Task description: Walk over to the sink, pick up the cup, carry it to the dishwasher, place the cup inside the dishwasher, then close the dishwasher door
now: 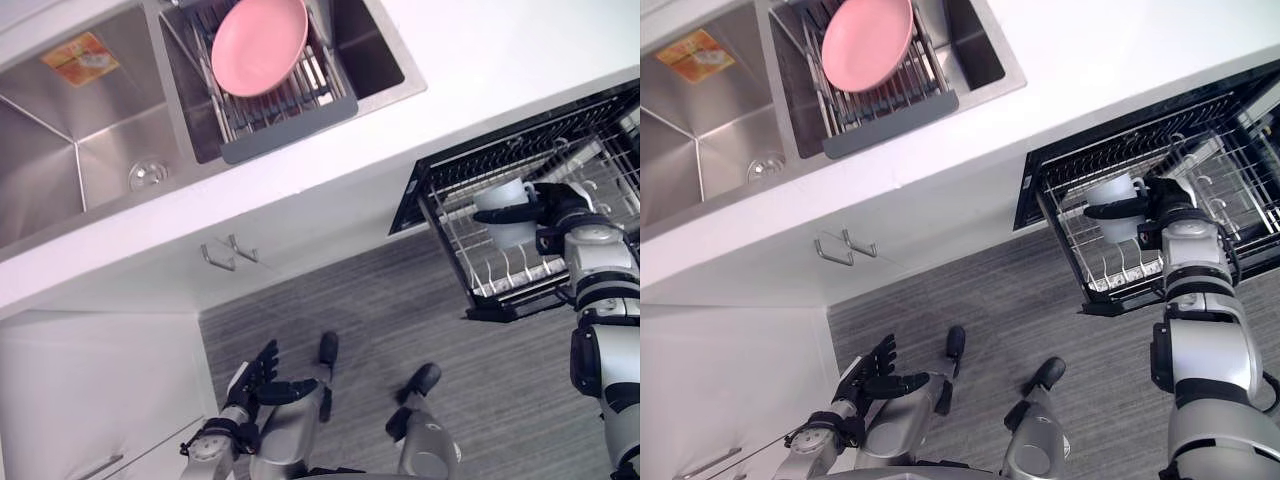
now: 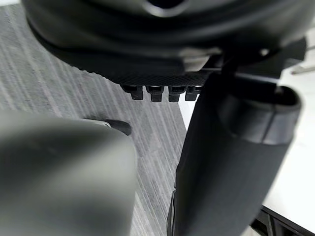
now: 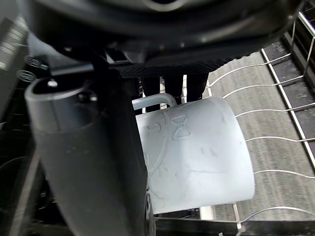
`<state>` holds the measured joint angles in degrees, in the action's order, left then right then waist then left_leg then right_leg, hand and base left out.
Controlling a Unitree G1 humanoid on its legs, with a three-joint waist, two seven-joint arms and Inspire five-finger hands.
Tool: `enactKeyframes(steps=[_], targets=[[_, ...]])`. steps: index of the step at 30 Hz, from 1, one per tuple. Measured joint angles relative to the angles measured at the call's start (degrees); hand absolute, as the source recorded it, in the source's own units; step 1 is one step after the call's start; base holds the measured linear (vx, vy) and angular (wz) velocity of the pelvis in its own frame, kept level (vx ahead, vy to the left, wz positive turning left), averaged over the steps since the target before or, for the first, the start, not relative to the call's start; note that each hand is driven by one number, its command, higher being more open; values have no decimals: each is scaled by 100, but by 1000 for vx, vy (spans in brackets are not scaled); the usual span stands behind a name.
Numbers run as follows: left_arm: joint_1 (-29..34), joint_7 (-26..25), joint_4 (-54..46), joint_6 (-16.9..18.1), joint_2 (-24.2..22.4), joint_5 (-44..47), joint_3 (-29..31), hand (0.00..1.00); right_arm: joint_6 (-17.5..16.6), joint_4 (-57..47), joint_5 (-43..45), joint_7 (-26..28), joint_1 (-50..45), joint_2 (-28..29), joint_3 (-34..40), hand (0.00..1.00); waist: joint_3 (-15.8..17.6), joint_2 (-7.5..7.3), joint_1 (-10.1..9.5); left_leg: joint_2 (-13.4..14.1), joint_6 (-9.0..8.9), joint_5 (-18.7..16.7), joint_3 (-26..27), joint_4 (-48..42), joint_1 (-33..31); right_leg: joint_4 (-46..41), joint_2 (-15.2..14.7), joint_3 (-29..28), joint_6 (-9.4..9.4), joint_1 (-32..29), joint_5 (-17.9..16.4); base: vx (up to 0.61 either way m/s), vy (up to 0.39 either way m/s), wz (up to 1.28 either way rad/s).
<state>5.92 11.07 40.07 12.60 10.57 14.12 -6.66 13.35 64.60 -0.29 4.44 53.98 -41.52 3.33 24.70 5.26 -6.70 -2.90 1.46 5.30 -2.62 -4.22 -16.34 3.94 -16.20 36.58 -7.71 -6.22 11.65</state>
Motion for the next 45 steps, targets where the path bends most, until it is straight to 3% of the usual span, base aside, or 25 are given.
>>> enactKeyframes(steps=[9, 10, 25, 30, 35, 37, 38, 40, 45], targets=[[-5, -270, -201, 21, 15, 223, -114, 100, 106, 245, -120, -202, 402, -3, -30, 0, 228, 193, -44, -41, 7, 10, 2, -22, -128, -9, -39, 10, 41, -122, -18, 1, 1, 0], [-5, -270, -202, 21, 15, 285, -121, 100, 77, 240, -120, -186, 411, -3, -32, 100, 231, 206, -56, -37, 6, 9, 0, -19, -128, -11, -37, 13, 60, -125, -30, 0, 0, 0], [-5, -258, -232, -89, -2, 181, -166, 100, -124, 217, 166, 427, 408, 29, -38, 100, 236, 217, -81, -1, -20, 78, 9, 267, 247, -18, -9, 55, 129, 127, -99, 0, 0, 0], [-10, -280, -155, -103, -6, -213, -110, 100, -172, -143, 822, 501, 133, 36, -13, 100, 204, 148, -54, 77, -52, 218, 20, 587, 467, 9, 76, 21, 142, 184, -108, 39, -32, -4], [7, -495, 305, -177, 14, -486, 297, 100, -242, -2231, 1275, 546, -1444, 703, 254, 100, -119, -323, 197, 168, -114, 176, 104, 759, 825, 88, 172, -84, 139, 414, -106, 103, -41, -13], [52, -627, 553, -188, 24, -528, 564, 100, -241, -3407, 1513, 506, -2513, 1336, 687, 100, -419, -595, 298, 198, -182, 123, 157, 780, 968, 89, 193, -160, 136, 510, -108, 89, -15, -14], [82, -667, 567, -188, 16, -531, 643, 100, -239, -3705, 1559, 488, -2779, 1498, 778, 100, -475, -654, 320, 201, -192, 108, 164, 780, 1017, 90, 194, -173, 128, 550, -116, 85, -12, -11], [312, -814, 573, -110, -1, -536, 940, 100, -244, -4893, 1643, 413, -3869, 2224, 1104, 100, -775, -914, 377, 166, -188, -9, 191, 806, 1188, 90, 152, -174, 9, 723, -350, 69, -18, -5], [978, -1324, 722, 131, -419, -637, 1665, 100, -487, -6466, 1638, 434, -5235, 3175, 1334, 100, -1114, -903, 480, 250, -168, -175, 267, 819, 1606, -47, 188, -223, -34, 1075, -619, 36, -17, -6]])
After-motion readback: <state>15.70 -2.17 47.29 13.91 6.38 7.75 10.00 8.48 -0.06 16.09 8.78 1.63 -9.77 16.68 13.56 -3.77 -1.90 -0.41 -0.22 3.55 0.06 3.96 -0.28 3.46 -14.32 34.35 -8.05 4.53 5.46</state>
